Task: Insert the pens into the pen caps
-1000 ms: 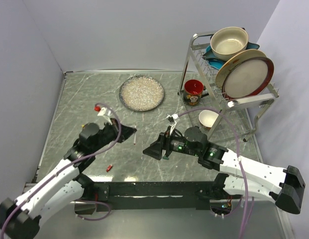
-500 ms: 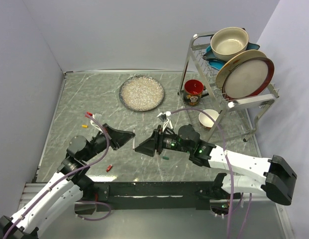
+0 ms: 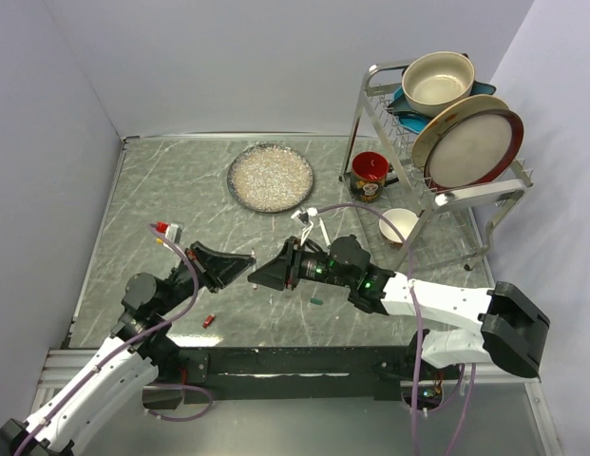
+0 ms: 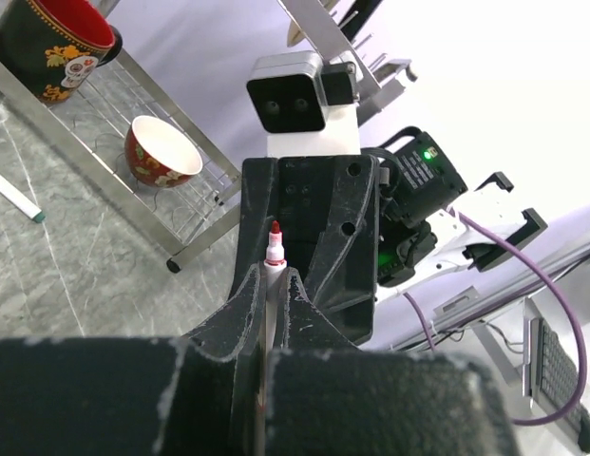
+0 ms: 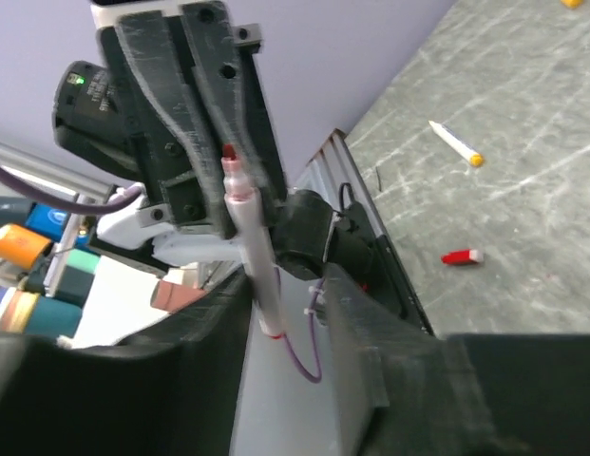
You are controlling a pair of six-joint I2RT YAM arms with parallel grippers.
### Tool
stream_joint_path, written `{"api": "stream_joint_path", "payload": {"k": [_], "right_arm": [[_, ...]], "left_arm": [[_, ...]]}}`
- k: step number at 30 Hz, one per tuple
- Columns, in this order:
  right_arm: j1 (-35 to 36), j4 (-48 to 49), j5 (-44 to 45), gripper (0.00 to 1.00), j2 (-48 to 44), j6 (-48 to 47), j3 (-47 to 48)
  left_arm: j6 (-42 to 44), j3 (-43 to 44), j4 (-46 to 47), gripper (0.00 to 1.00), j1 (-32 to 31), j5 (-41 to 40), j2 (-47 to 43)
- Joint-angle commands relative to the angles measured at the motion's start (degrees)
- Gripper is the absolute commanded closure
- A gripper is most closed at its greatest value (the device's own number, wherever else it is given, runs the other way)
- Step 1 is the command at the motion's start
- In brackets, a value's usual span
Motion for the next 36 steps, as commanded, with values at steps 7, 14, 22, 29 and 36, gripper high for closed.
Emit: {"api": "stream_joint_path", "payload": {"k": [7,14,22,29,36], "right_arm": [[0.5,11.3,1.9,1.0,-1.5,4.6,-3.1],[0.3,-5.4,8.3,1.0,-9.5,-3.0,-4.1],[0.0,-18.6,16.2,1.0,-24.0,-10.1,-7.9],[-0.2,-24.9,20.7,1.0,-31.8,-13.4,-9.0],[-0.3,-30.5,23.3,1.0,-35.2,-16.7,-7.9]], "left_arm": [[1.9,1.6,-2.9,0.91,-0.2,-3.3,0.2],[12.2,10.9,-20.9,0.22,-0.2,-11.0,-1.0],[28.0,30.7,-51.5,0.16,-0.1,-32.7,17.4],[45.5,37.9,-58.2,0.23,-0.6,-35.1,31.7],[53.9,42.5,-66.5,0.29,-1.2,-46.7,43.9]]}}
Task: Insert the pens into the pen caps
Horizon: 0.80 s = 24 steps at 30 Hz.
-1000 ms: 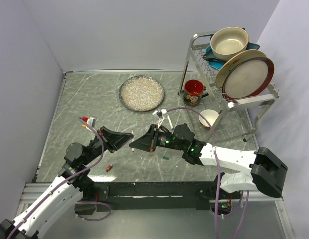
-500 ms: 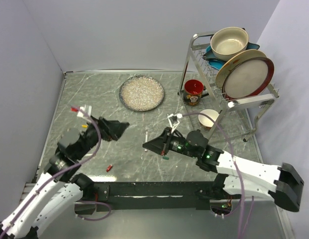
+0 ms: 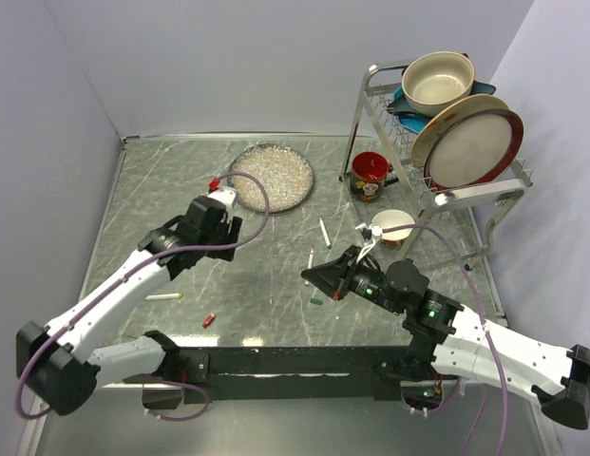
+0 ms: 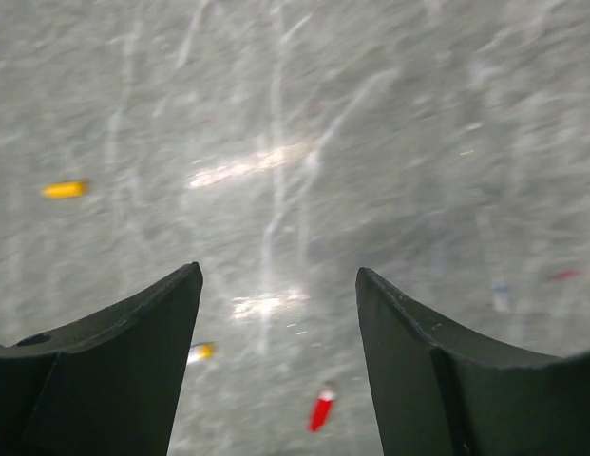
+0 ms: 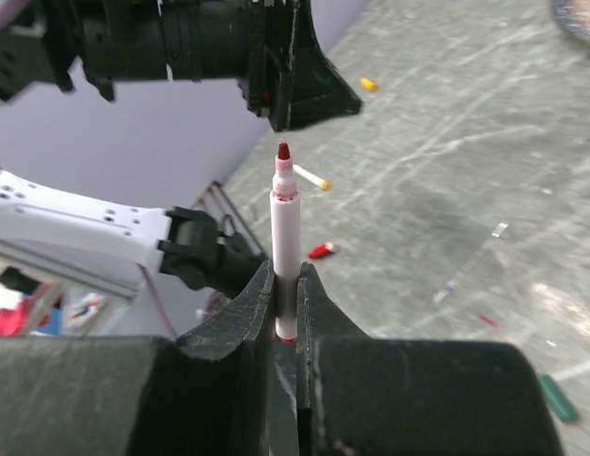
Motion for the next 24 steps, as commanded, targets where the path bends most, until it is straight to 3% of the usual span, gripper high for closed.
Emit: {"api": "stream_joint_path", "payload": {"k": [1,7,16,24], "right_arm": [[-0.3,-4.1,3.5,1.0,-2.6,-3.8,0.8],[-0.4,-5.6,4.5,1.0,-3.9,-5.6,1.0],[-0.5,-7.8,6.3,1.0,-6.6,-8.2,0.8],[-0.4,-10.4,10.2,1.0,-11.5,-10.7,0.4]], "left_arm": [[8.3,4.3,-7.3,0.31,-0.2,-7.0,5.1],[11.2,4.5,-10.5,0.37,-2.6,1.2,11.4],[15.3,1.0,-15.9,0.35,-6.2,0.3,20.1],[17.4,1.7,-16.7,0.4,-6.3,7.0,23.7]]}}
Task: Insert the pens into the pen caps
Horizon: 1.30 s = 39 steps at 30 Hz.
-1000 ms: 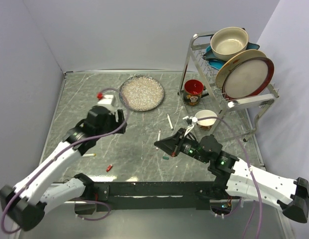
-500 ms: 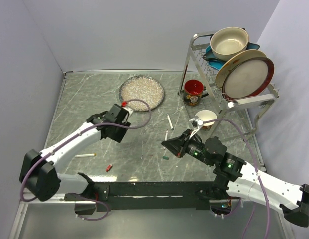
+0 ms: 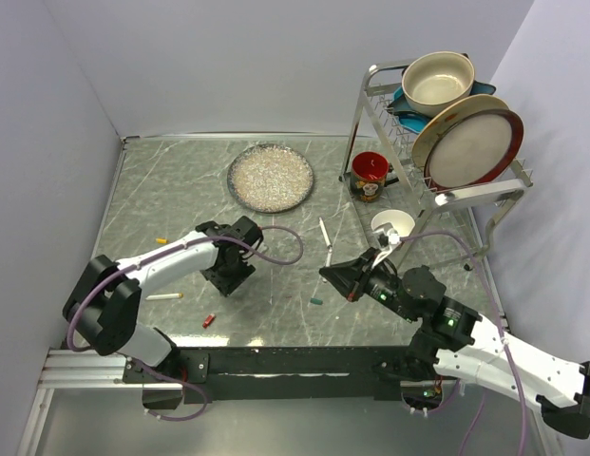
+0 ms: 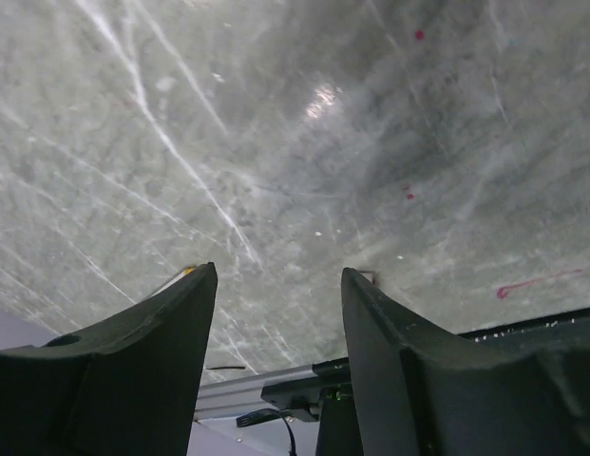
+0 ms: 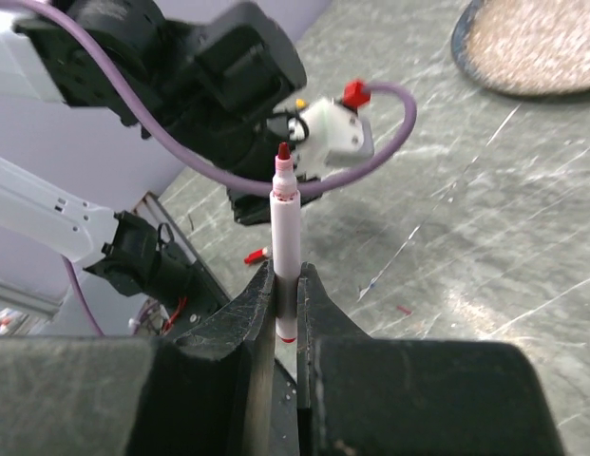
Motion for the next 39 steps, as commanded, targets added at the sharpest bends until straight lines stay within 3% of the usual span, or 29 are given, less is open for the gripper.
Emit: {"api": "stream_joint_path", "payload": {"k": [1,8,21,39], "right_arm": [[-0.3,-0.4,3.6,1.0,-2.8,-2.8,0.3],[-0.2,-0.6,3.9,1.0,-4.7,-3.7,0.4],[-0.3,-1.1,4.5,1.0,-5.6,-5.1,0.4],[-0.3,-1.2,4.5,1.0,-6.2,-5.3,0.2]], "left_arm": [[2.8,1.8,-1.7,0.42,-0.2,4.8,2.2],[4.8,0.6,-3.4,0.44,-0.5,7.3,9.0],[6.0,-2.1,-4.9,0.44,-0.4,6.0,10.2],[4.9,6.3,-11.7,0.42,0.4,10.2,10.7]]}}
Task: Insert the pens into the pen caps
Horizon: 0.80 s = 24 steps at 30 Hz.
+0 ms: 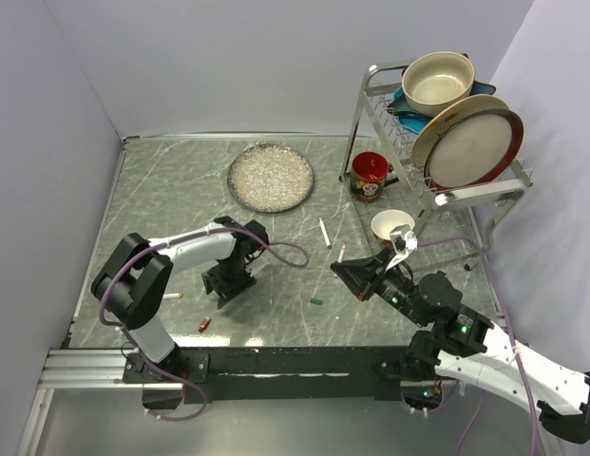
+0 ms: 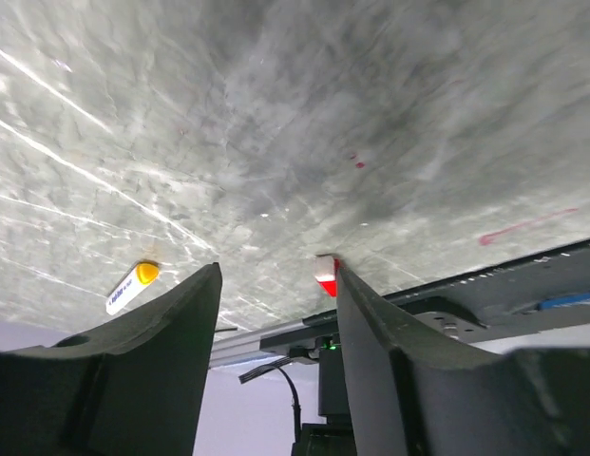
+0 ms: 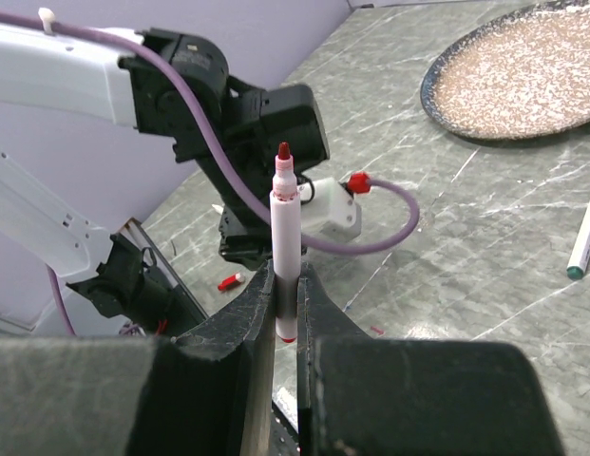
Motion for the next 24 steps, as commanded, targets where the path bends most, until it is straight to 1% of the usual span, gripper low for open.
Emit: {"api": "stream_joint_path", "payload": {"k": [1,7,13,19,24], "right_arm": [[-0.3,0.6,1.1,1.0,-0.8,-1.1,0.4],[-0.3,0.3,1.6,1.0,-2.3,-1.1,-0.1],[-0.3,0.1,2.0,1.0,-2.9,-1.2,-0.1],[-0.2,0.3,1.4,1.0,-2.8,-1.1,0.0],[-0.3,-0.1,2.0,1.0,-3.5,-1.2,-0.1]], "left_arm": [[-0.3,2.1,-4.6,0.41,0.1,3.0,-0.1],[-0.2,-2.8,-4.9,0.42,0.1,1.8,0.9],[-0.6,-4.5,-4.7,0.41,0.1,1.6,0.5],[-0.3,-2.7,-4.9,0.43,0.1,2.6,2.2],[-0.2,-3.1,-4.3,0.44,0.1,2.5,4.7]]}}
